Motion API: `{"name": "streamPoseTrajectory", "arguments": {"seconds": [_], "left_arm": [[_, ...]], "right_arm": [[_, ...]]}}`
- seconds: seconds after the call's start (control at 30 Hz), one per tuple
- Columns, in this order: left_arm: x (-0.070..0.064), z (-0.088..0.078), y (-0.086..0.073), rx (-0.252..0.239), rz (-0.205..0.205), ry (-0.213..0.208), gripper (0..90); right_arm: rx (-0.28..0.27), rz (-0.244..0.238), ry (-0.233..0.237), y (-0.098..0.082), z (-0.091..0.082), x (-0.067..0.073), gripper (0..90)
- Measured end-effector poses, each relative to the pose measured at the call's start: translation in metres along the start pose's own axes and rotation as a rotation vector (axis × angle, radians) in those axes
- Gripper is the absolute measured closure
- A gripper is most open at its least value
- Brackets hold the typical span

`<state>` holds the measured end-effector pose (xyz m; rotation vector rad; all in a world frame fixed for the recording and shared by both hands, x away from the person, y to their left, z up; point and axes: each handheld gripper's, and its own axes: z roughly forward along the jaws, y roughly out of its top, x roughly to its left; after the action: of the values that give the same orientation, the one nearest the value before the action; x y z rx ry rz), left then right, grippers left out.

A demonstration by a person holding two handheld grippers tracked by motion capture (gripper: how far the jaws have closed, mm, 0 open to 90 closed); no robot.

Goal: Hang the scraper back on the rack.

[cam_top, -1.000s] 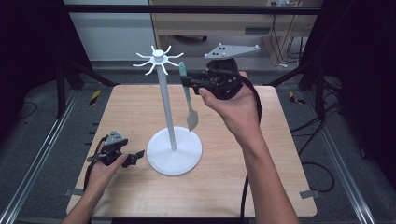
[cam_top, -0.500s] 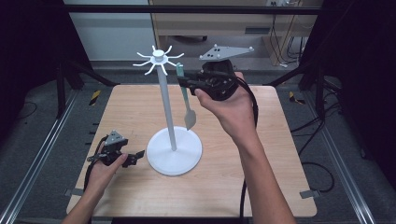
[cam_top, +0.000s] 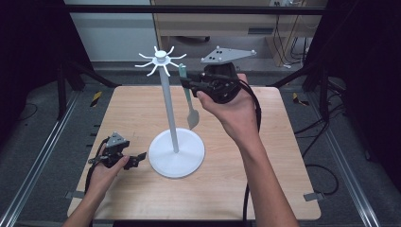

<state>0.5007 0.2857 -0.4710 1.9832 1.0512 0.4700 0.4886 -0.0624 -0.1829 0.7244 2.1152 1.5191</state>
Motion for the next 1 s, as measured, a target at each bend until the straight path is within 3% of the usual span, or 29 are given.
{"name": "streamPoseTrajectory", "arguments": {"seconds": [0.7,0.83,1.0], "left_arm": [[0.001,-0.001,0.000,-0.011,-0.004,0.005,8.4],[0.001,-0.002,0.001,-0.011,-0.001,0.007,8.4],[0.001,-0.002,0.001,-0.014,-0.003,0.008,8.4]], "right_arm": [[-0.010,0.011,-0.018,-0.005,-0.009,-0.004,69.1],[-0.005,0.019,-0.042,-0.010,-0.012,-0.008,64.8],[0.000,0.030,-0.097,-0.017,-0.016,-0.014,52.7]]}}
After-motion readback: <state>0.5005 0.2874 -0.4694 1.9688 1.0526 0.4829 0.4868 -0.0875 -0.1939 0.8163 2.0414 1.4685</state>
